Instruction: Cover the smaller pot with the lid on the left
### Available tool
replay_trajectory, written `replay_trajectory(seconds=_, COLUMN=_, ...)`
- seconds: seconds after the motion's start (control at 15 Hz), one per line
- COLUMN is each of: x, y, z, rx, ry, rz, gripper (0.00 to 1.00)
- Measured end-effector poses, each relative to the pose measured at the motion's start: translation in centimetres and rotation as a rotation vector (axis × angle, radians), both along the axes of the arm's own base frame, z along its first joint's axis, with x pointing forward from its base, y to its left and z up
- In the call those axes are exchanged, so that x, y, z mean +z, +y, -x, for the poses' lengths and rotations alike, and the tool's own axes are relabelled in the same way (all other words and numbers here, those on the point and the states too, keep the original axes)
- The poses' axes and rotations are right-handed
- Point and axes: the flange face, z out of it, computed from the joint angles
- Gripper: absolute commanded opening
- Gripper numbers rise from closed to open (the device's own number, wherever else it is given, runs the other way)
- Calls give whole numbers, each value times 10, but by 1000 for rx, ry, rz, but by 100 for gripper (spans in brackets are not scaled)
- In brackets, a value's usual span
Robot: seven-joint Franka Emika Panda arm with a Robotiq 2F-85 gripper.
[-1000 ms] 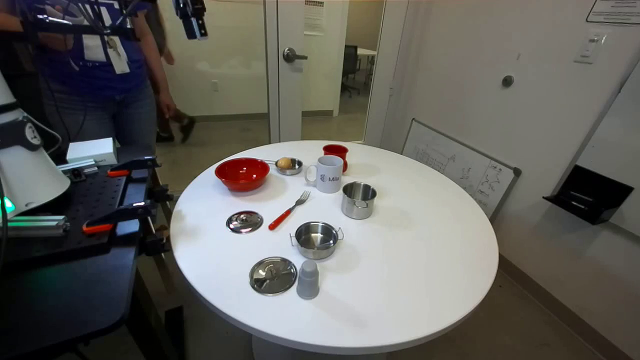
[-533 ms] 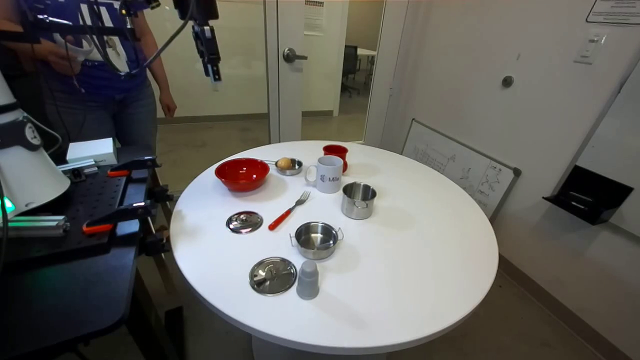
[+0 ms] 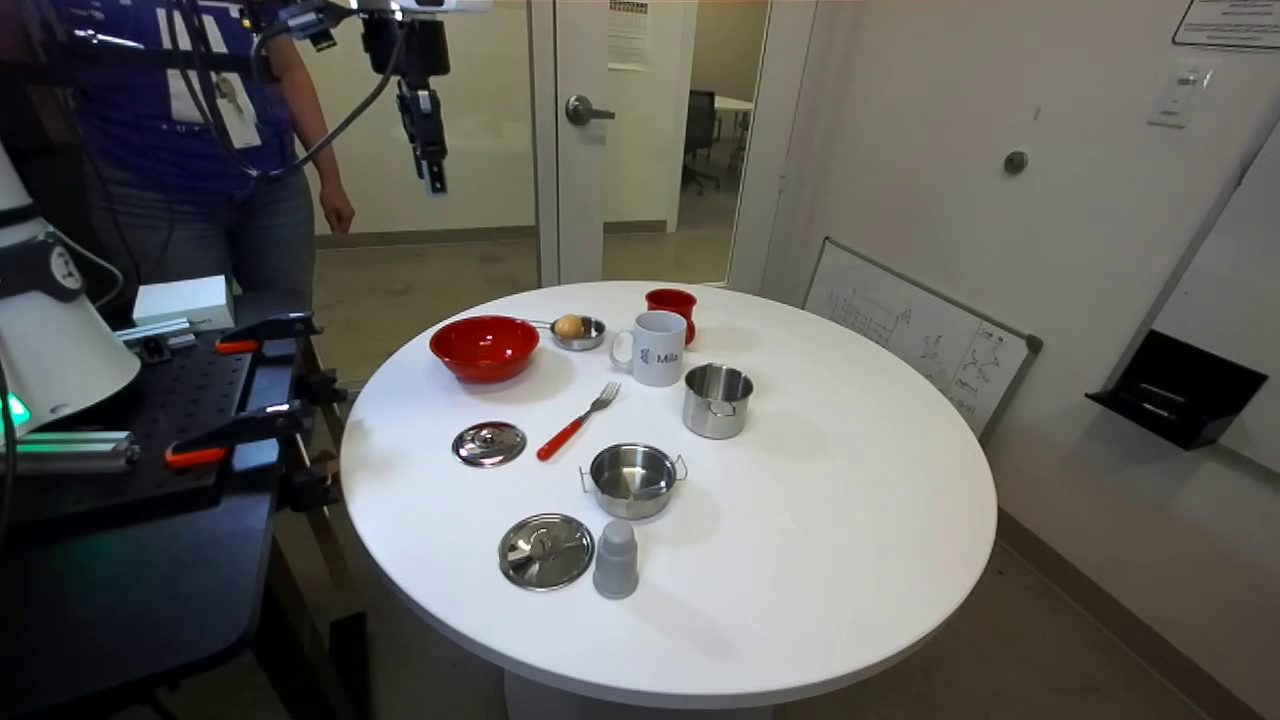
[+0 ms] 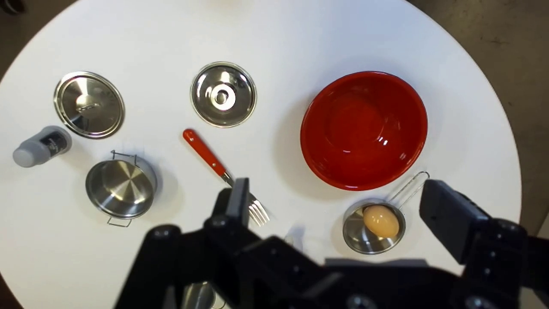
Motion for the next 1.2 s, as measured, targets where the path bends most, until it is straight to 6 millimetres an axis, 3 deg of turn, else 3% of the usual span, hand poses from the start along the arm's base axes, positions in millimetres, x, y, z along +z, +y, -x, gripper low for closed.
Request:
replay_trajectory(seconds=0.2, x=-6, y=-6, z=-1, rx=-34, ry=12, rz=2, gripper=100)
replay_trajectory(seconds=0.4, x=-28, y=-26, z=-6, rx=-105, ry=30, rz=-2, gripper=100)
replay_trajectory(seconds=0.87, x=-114, y=-88, z=-14, rx=-274, ry=26, rz=-39, gripper=100)
replay_trajectory(seconds=1.07, x=-151, y=-100, z=-12, rx=-322, ry=24, rz=-53, gripper=100)
replay_trajectory(seconds=1.2, x=-173, y=-96, z=-14, rx=-339, ry=39, rz=-63, gripper=100)
